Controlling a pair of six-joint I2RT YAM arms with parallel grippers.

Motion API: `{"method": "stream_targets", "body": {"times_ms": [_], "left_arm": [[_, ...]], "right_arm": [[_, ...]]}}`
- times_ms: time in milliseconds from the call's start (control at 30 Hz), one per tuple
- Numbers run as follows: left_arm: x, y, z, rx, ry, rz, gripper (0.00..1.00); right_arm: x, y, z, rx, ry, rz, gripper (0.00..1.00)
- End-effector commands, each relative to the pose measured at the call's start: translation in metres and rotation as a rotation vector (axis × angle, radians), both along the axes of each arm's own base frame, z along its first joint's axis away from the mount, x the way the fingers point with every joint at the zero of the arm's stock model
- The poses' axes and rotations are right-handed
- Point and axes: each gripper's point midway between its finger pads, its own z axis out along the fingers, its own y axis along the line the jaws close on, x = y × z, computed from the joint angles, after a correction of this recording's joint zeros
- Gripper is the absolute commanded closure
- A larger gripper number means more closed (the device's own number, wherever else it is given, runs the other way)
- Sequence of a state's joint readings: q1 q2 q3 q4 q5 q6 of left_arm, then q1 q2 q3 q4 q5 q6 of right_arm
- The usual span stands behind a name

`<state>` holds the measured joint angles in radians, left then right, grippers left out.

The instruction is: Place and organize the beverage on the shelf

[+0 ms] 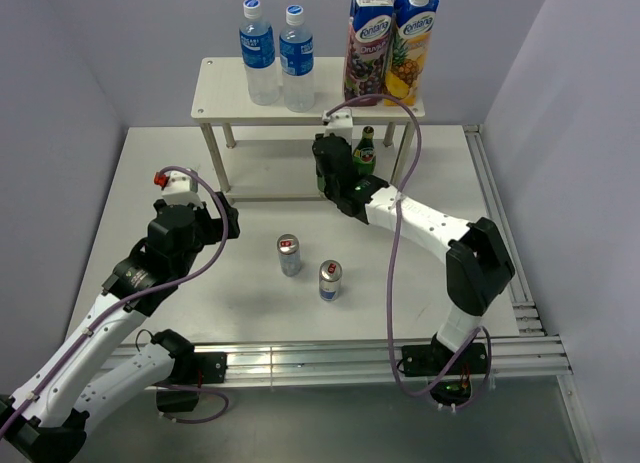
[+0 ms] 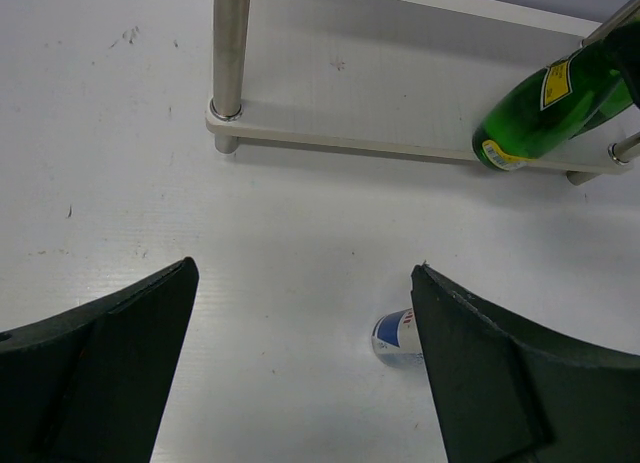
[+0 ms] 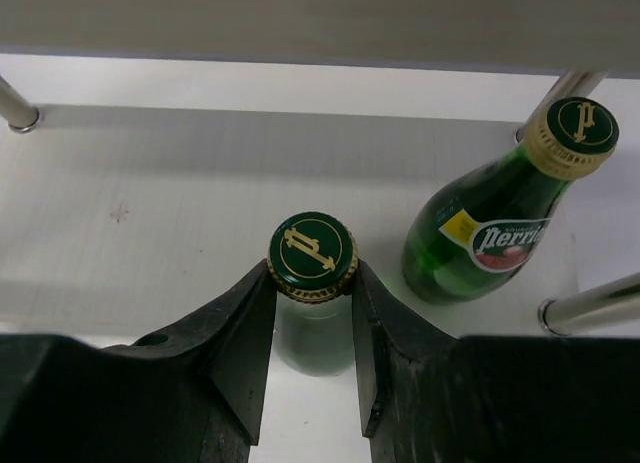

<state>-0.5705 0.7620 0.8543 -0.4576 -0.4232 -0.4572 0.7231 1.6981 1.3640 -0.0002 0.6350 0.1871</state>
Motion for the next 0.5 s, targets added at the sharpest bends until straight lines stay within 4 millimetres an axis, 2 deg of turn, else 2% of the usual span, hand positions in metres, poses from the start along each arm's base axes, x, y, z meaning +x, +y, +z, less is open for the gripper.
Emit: {"method": "stream_targets", "body": {"times_ms": [0,200,467], "left_arm": [[0.000,-0.001,0.003,-0.013,-0.011,-0.006,0.05],[0.001,-0.001,0.001,-0.010,-0.004,-0.006,0.05],[0.001,-0.002,0.001,-0.009,-0.004,-0.008,0.05]], "right_arm": [[0.026,-0.001,0.086,0.180,-0.227,-0.052,1.00],[0.045,-0.006,0.081,0.182,-0.237,-0.086,1.00],[0.056,-0.015,0.079,0.134,-0.268,-0.169,1.00]]}}
